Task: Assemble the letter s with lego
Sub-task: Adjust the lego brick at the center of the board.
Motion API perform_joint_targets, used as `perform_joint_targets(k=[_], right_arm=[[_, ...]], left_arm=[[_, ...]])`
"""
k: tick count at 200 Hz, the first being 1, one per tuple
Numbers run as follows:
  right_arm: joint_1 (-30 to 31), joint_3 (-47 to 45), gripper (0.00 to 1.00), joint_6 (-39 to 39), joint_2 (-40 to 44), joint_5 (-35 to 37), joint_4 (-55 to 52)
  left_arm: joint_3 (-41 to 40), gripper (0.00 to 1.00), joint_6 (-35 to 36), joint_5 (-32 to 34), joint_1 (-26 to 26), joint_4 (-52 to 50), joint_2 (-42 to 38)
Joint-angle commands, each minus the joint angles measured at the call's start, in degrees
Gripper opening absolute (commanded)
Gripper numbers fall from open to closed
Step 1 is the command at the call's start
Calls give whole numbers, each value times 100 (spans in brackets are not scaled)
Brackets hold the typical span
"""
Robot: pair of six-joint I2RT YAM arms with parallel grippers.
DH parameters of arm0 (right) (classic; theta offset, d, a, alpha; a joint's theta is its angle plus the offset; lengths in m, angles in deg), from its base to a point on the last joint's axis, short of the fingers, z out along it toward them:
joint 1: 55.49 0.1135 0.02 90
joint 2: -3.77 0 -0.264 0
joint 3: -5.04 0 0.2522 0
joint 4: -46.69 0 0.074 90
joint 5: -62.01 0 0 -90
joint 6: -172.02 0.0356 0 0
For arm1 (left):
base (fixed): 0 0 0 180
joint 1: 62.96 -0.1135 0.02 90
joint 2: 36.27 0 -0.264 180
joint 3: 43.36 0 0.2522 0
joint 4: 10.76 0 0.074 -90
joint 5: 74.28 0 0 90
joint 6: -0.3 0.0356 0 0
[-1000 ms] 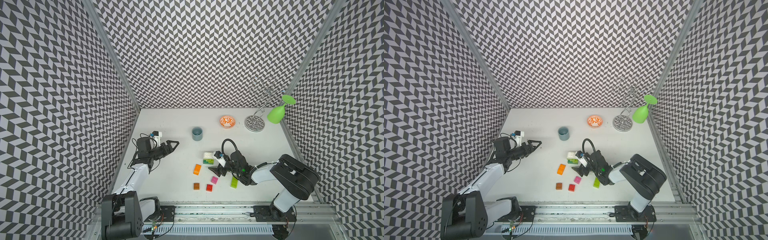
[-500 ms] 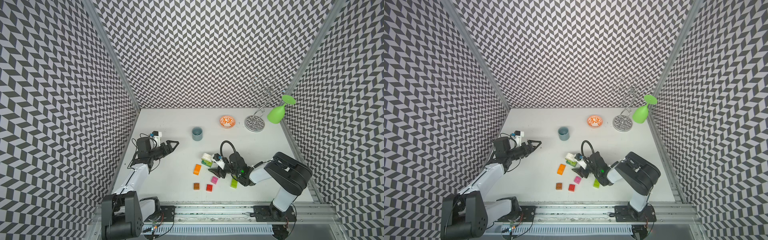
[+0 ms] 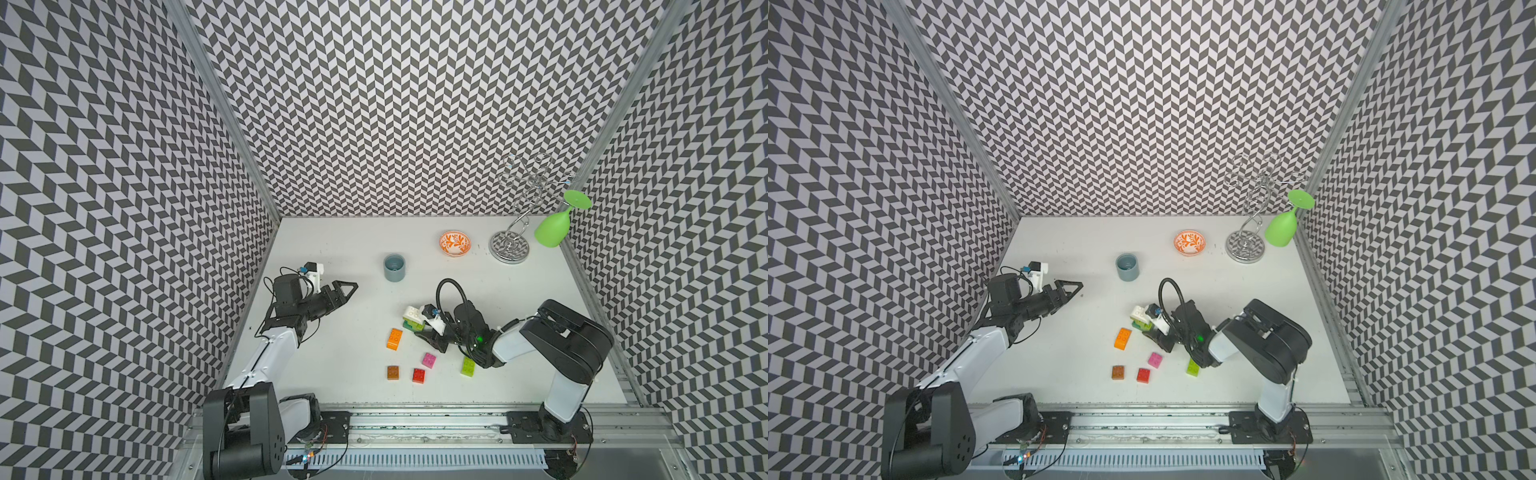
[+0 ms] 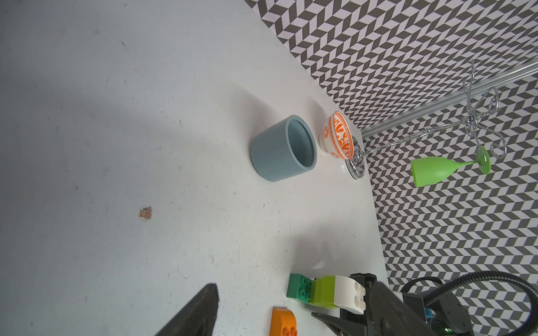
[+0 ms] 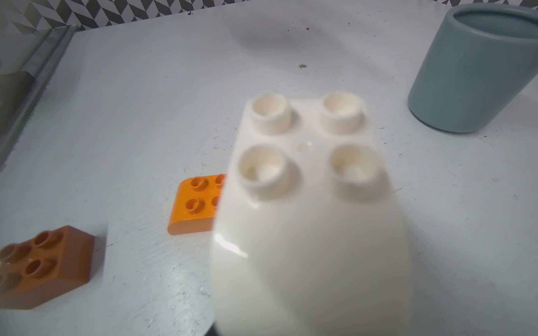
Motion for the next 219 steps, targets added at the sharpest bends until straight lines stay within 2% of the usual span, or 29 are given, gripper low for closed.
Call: perform_joint_targets(k=[1, 28, 51, 94, 110, 151, 219], right_arm=[[30, 117, 35, -85, -71, 22, 137], [22, 252, 24, -135, -2, 97, -233], [13, 296, 22, -189, 433, -60, -714], [-533, 1682, 21, 170, 765, -954, -3692], [-757, 2259, 21, 310, 635, -1436, -4533], [-1128, 3763, 20, 413, -75, -2125, -6516], [-1816, 5016, 23, 607, -985, -2647, -7783]], left_arm=[[100, 83, 92, -65, -40, 14, 6], [98, 83, 100, -62, -40, 23, 8], [101, 83, 101, -66, -44, 14, 1], [110, 83, 85, -76, -46, 28, 0], [97, 83, 70, -89, -41, 52, -6], [104, 83, 72, -127, -58, 57, -9], [88, 83, 50, -109, -67, 76, -19]])
